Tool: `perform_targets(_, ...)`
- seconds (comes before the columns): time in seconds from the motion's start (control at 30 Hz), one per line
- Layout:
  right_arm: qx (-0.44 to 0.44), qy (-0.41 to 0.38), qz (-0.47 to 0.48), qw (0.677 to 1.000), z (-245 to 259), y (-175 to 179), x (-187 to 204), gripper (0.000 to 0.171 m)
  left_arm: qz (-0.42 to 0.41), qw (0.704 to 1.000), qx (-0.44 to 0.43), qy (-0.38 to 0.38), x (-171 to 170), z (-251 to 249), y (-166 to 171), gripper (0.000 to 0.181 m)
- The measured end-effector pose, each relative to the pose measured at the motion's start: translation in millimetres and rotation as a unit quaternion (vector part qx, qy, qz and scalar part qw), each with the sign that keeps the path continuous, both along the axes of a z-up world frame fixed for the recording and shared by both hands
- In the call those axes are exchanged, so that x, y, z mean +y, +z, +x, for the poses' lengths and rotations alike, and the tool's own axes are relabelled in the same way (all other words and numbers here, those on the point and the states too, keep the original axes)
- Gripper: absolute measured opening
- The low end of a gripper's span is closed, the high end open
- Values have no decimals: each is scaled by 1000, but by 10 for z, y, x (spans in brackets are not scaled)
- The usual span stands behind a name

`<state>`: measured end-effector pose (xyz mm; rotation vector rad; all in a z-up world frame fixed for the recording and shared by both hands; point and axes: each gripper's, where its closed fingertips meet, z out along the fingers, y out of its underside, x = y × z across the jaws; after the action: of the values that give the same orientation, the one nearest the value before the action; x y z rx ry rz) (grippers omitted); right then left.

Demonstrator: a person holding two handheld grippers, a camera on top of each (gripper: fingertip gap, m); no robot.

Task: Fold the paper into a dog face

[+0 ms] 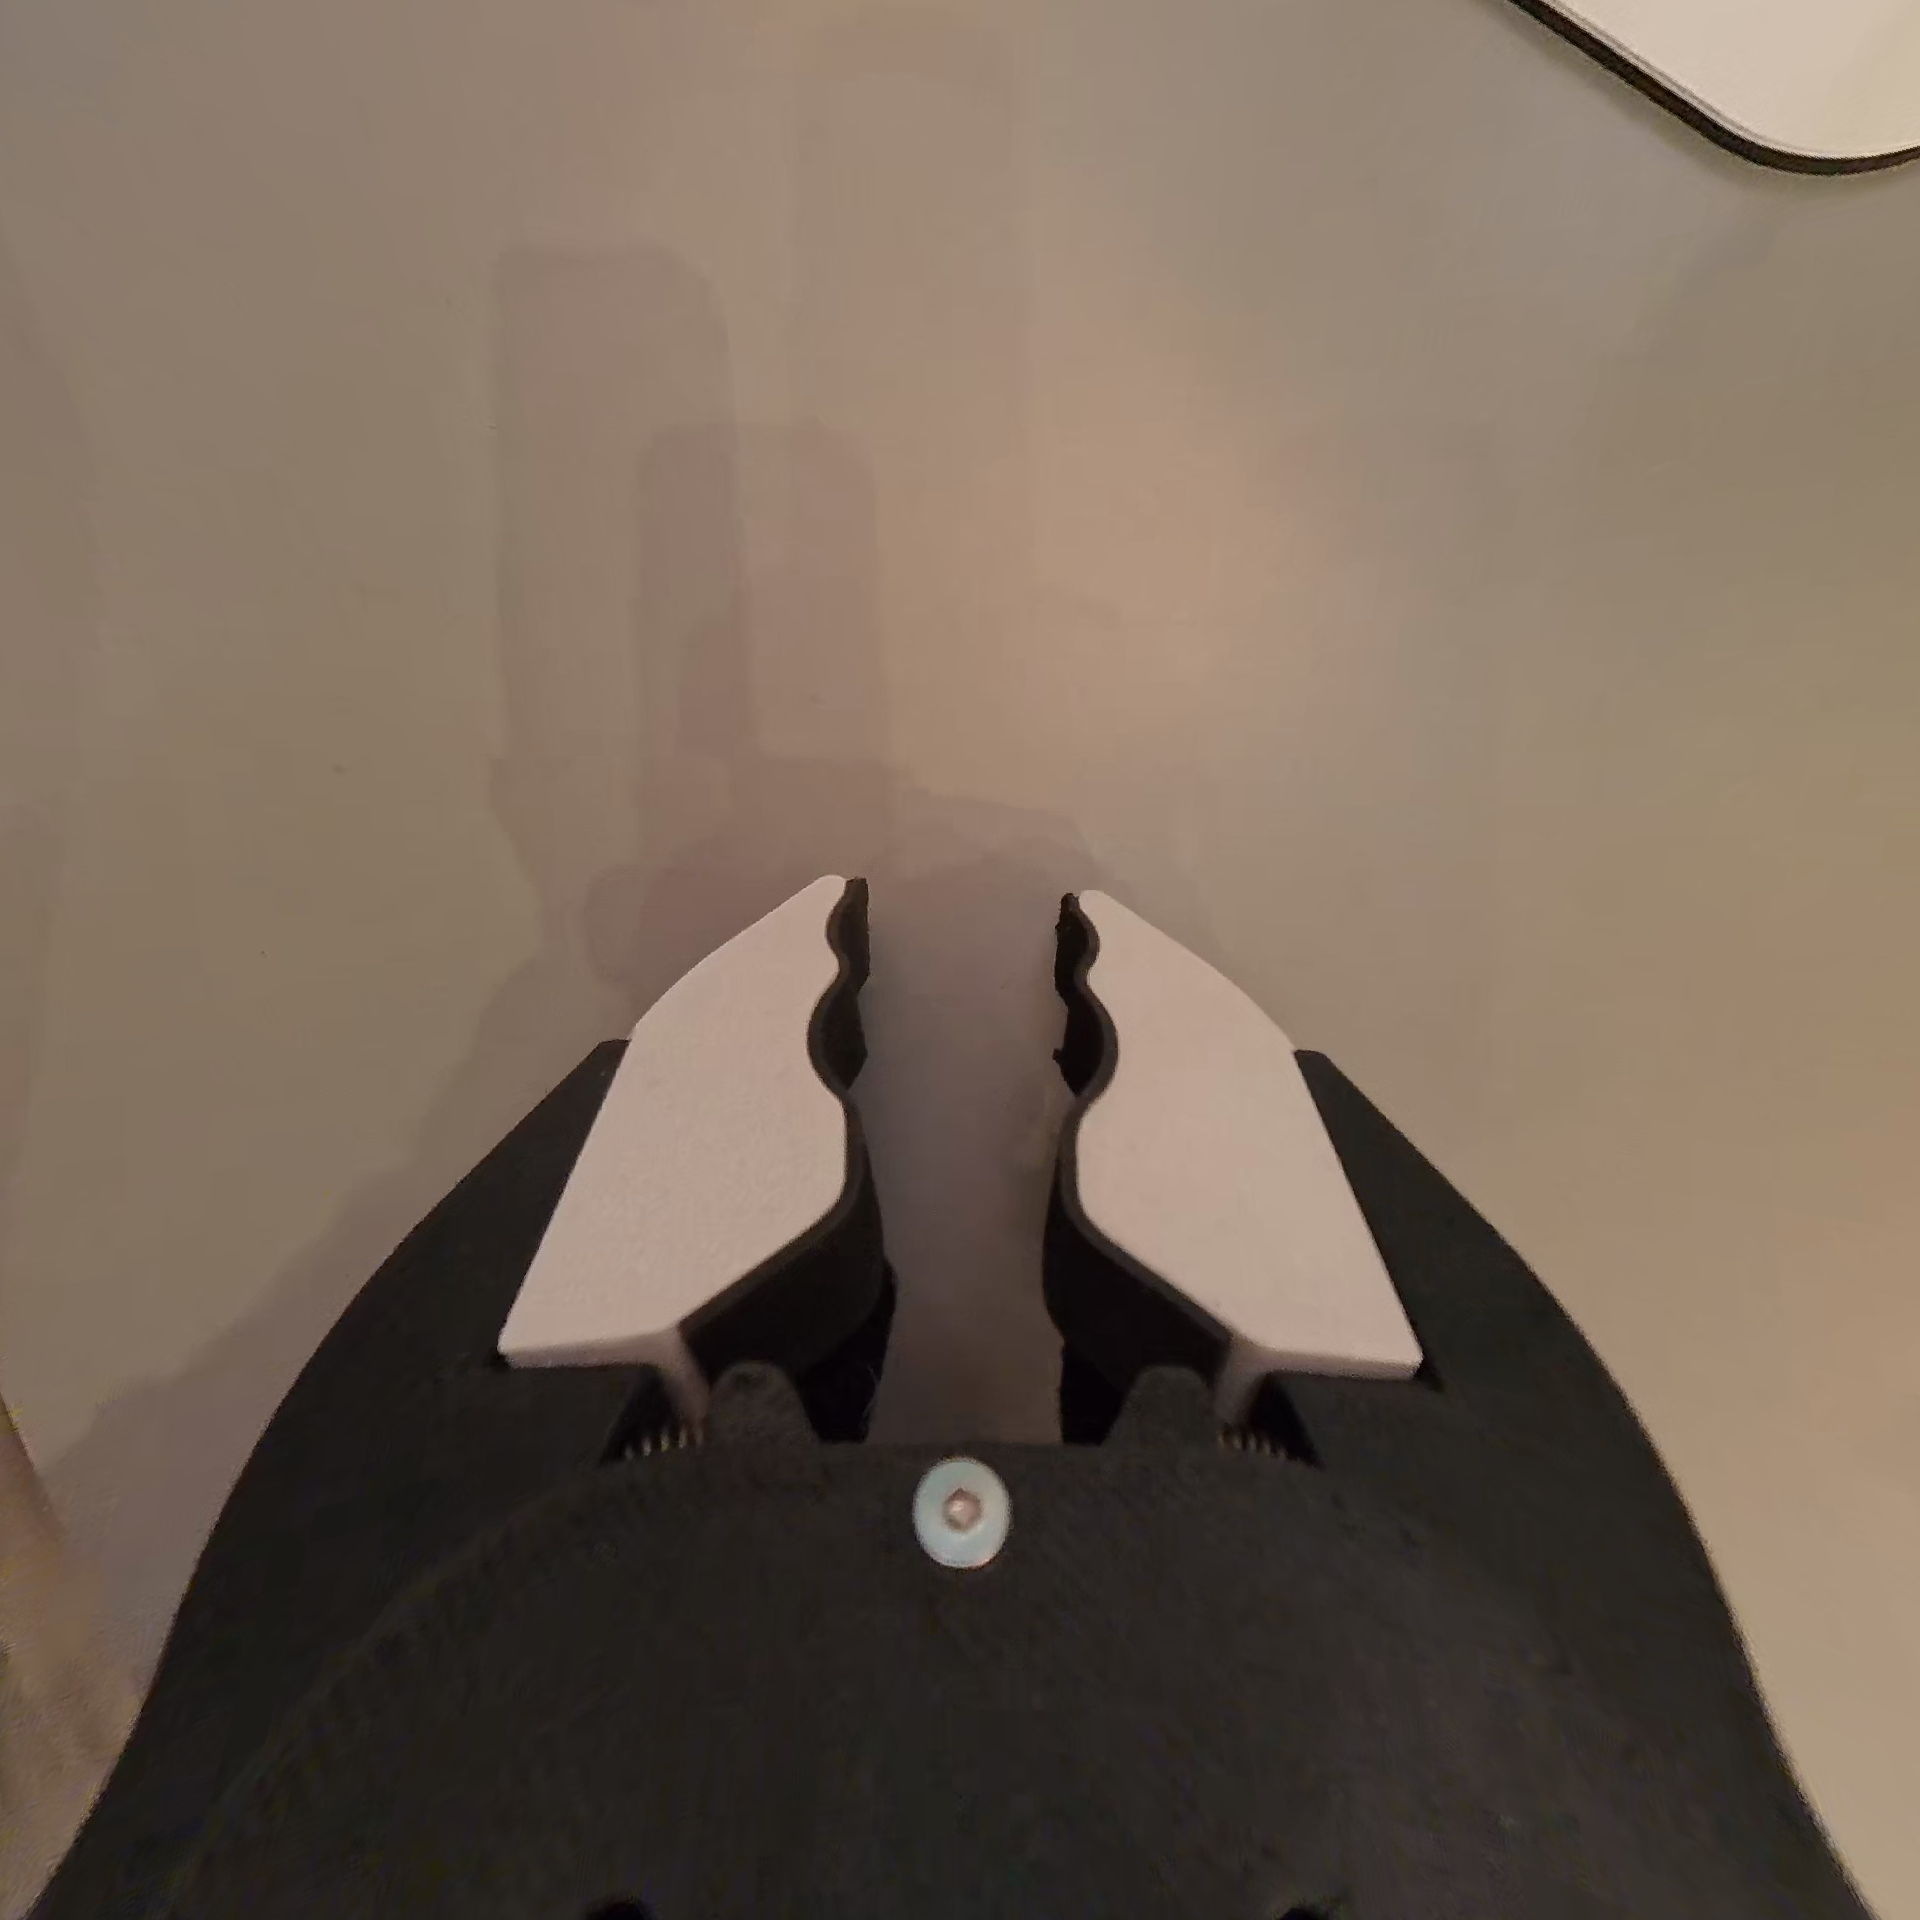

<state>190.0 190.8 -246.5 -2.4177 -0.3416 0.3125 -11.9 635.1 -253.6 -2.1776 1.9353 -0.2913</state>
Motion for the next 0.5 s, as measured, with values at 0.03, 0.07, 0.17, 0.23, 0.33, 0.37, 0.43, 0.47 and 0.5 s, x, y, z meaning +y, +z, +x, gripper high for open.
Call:
perform_targets(0.03, -1, -1, 0, 1000, 6, 0, 2, 34, 2, 1000, -5, 1, 12, -2, 1, 37)
perform_targets(0.07, -1, -2, 0, 1000, 10, 0, 3, 34, 3, 1000, -8, 0, 15, -4, 0, 37)
perform_targets(0.17, 1, -6, 2, 1000, 19, 1, 9, 33, 2, 1000, -7, 2, 11, -2, 1, 32)
perform_targets(0.23, 1, -7, 2, 1000, 26, 1, 10, 33, -14, 1000, -8, -13, -60, -17, 19, 31)
perform_targets(0.33, 0, -9, 3, 1000, 36, 1, 10, 33, -42, 998, -41, -36, -243, 47, 86, 53)
perform_targets(0.37, 1, -10, 4, 1000, 41, 1, 14, 32, -37, 997, -28, -55, -286, 21, 58, 56)
perform_targets(0.43, 5, -14, 6, 1000, 53, 2, 24, 32, -31, 996, -11, -78, -349, -6, 15, 52)
perform_targets(0.47, 7, -15, 6, 1000, 56, 3, 28, 31, -19, 997, -6, -78, -318, -11, 8, 51)
perform_targets(0.5, 7, -16, 7, 1000, 57, 3, 30, 31, -10, 997, -4, -78, -293, -11, 3, 49)
